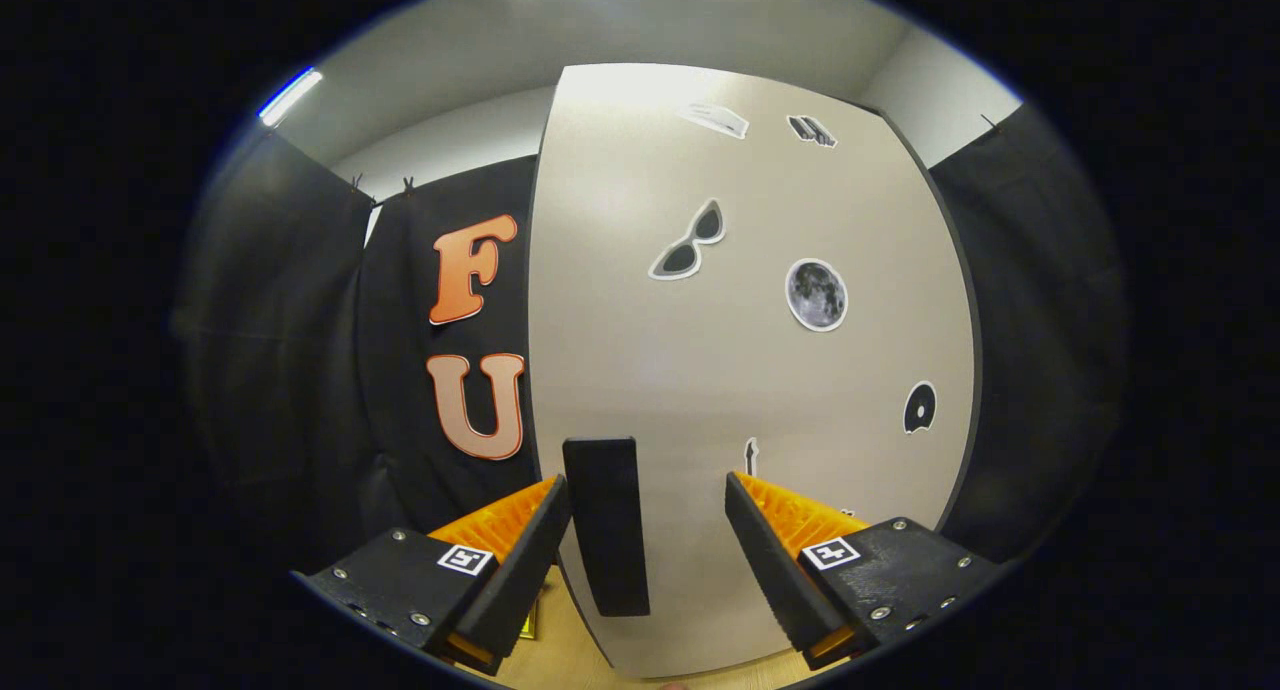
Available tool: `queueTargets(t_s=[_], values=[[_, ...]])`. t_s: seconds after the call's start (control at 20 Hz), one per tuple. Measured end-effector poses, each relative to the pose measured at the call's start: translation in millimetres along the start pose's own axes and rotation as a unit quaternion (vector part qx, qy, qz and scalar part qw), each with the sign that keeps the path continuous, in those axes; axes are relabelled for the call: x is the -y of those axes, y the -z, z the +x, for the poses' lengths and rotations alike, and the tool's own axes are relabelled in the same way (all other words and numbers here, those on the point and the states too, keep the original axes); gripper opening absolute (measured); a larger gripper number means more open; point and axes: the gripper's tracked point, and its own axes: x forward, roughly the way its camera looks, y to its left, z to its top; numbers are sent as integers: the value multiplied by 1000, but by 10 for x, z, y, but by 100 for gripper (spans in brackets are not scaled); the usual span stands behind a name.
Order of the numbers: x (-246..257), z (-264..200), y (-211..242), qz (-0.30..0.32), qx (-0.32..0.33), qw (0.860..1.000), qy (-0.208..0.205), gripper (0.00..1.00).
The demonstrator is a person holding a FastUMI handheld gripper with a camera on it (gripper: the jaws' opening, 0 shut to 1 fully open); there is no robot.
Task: Open the shoe cabinet door, grab the shoes and put them into the shoe cabinet, then close the shoe cabinet door.
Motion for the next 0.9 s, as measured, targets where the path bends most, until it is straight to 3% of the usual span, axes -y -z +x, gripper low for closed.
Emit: queueTargets(t_s=[0.45, 0.9], values=[[74, -337, 4, -7, -11, 1000, 3, 97], [548, -1448, -128, -3, -20, 1000, 10, 97]])
